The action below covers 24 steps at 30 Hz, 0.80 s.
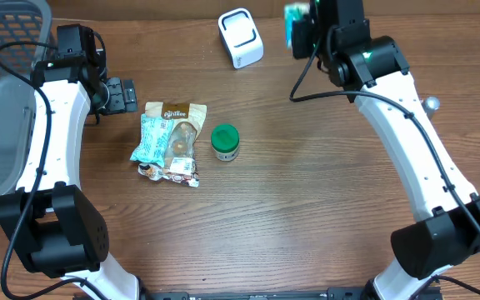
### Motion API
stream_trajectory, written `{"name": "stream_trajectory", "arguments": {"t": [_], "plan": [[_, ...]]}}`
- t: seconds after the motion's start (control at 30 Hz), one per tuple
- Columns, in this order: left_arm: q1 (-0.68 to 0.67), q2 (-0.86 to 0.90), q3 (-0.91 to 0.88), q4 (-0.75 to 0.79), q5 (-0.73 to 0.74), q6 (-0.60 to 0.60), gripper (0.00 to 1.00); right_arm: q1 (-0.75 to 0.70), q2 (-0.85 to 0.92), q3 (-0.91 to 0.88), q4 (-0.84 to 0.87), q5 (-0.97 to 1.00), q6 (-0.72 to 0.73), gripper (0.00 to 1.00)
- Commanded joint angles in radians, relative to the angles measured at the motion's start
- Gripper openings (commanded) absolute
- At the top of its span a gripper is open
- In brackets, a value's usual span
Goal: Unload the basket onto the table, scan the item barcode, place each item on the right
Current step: 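Carry the teal packet up to the white scanner and hold it there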
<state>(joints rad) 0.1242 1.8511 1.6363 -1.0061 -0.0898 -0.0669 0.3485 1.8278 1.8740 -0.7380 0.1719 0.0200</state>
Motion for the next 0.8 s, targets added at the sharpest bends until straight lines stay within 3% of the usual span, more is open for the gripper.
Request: {"name": "stream_trajectory", "arguments": {"t": [0.0,0.37,0.77], "plan": [[-0.007,-0.019,0.018,0.000,0.005,0.019,1.00,0.046,0.020,0.010,0.071,0.121,-0.203,0.04],[-0.007,-0.019,0.018,0.000,0.005,0.019,1.00,0.117,0.242,0.010,0.410,0.177,-0.628,0.04],[-0.007,-0.019,0.018,0.000,0.005,0.019,1.00,0.134,0.509,0.010,0.797,0.301,-0.902,0.04]]}}
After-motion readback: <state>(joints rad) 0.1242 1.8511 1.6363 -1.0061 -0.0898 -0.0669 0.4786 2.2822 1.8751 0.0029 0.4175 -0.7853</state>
